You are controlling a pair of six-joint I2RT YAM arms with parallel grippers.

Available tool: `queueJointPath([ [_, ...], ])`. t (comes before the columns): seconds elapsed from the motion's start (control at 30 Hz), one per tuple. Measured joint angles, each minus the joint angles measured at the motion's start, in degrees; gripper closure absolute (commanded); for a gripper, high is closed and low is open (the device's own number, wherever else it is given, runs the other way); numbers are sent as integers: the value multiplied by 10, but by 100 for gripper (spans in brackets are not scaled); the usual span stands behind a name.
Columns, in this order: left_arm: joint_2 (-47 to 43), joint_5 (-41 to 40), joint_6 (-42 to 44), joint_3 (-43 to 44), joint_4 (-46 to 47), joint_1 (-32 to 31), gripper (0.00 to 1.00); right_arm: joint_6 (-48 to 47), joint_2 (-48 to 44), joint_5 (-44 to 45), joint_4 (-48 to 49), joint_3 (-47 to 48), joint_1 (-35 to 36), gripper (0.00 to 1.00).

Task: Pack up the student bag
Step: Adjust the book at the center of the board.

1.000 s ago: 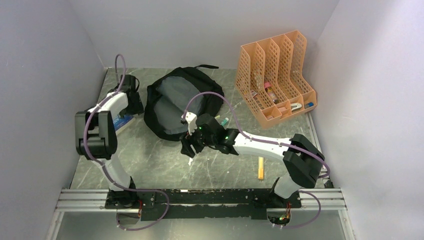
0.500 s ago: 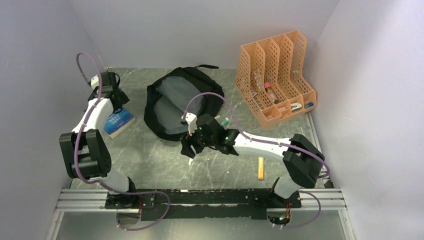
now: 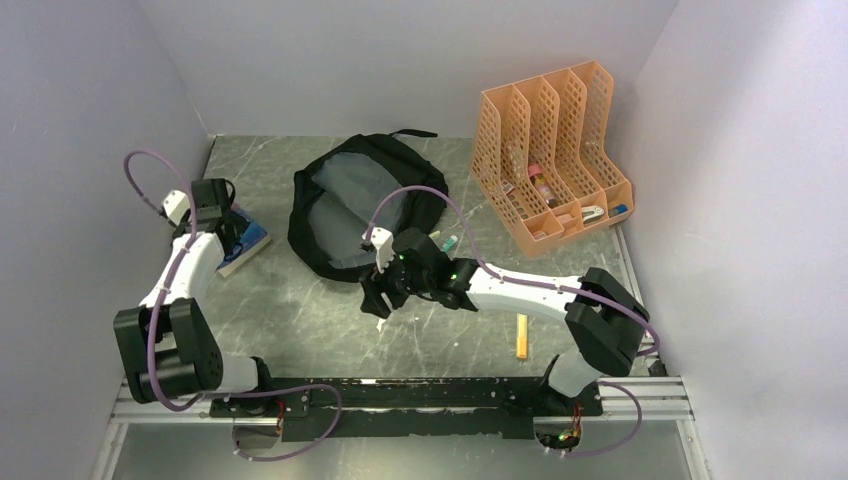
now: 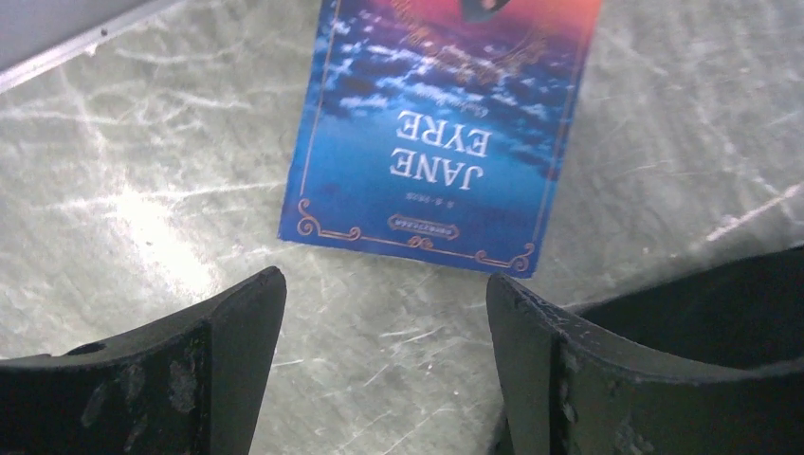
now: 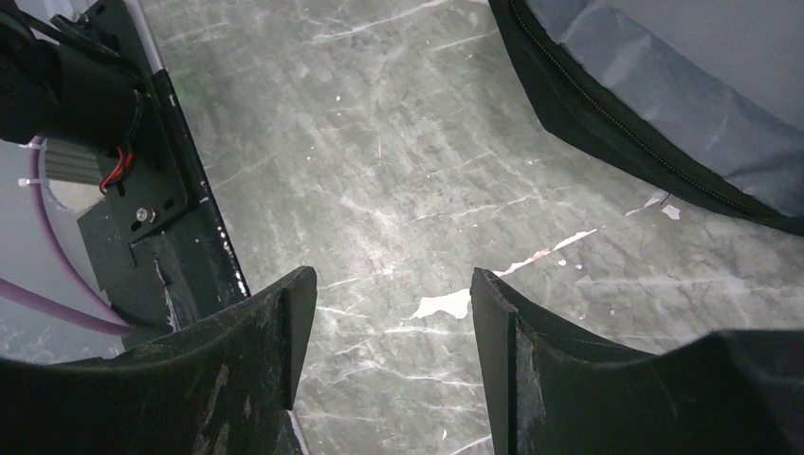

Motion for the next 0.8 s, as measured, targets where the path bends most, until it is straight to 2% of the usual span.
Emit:
queueJointPath([
  [0.53, 21, -43, -188, -97, 14, 0, 16, 11, 0, -21, 4, -2, 0, 35],
  [0.8, 17, -52, -241, -137, 44, 0, 14, 11, 0, -31, 5, -3, 0, 35],
])
